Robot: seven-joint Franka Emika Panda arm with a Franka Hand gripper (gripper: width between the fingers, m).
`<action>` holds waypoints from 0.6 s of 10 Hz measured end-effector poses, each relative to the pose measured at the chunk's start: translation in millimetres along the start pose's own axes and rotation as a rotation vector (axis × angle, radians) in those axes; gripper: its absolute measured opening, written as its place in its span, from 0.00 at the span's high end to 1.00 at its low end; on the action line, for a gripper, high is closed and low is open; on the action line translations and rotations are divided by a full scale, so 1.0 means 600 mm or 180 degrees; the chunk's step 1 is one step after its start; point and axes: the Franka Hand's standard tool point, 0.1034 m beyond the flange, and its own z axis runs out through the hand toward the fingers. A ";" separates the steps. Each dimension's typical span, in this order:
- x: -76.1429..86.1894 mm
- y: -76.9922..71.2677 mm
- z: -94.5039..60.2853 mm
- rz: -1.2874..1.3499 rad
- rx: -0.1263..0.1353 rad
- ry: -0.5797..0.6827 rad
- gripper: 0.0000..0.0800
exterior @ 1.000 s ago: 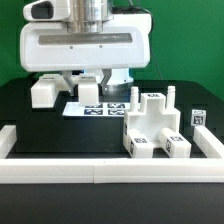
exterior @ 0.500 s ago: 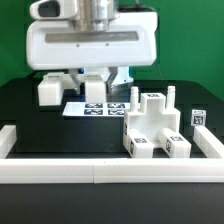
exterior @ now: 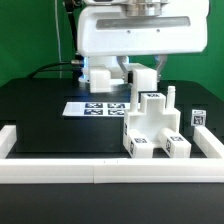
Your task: Assemble chair
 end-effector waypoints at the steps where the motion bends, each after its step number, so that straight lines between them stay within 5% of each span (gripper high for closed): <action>1: 0.000 0.004 0.001 0.0013 -0.0003 -0.0003 0.64; 3: -0.001 0.000 0.002 0.0005 -0.0004 -0.0005 0.64; 6: -0.003 -0.058 0.001 0.0064 -0.0019 -0.0004 0.64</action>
Offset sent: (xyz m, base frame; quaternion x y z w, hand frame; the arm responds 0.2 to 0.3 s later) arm -0.0125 0.0149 0.0066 -0.0250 0.0076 -0.0231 0.9994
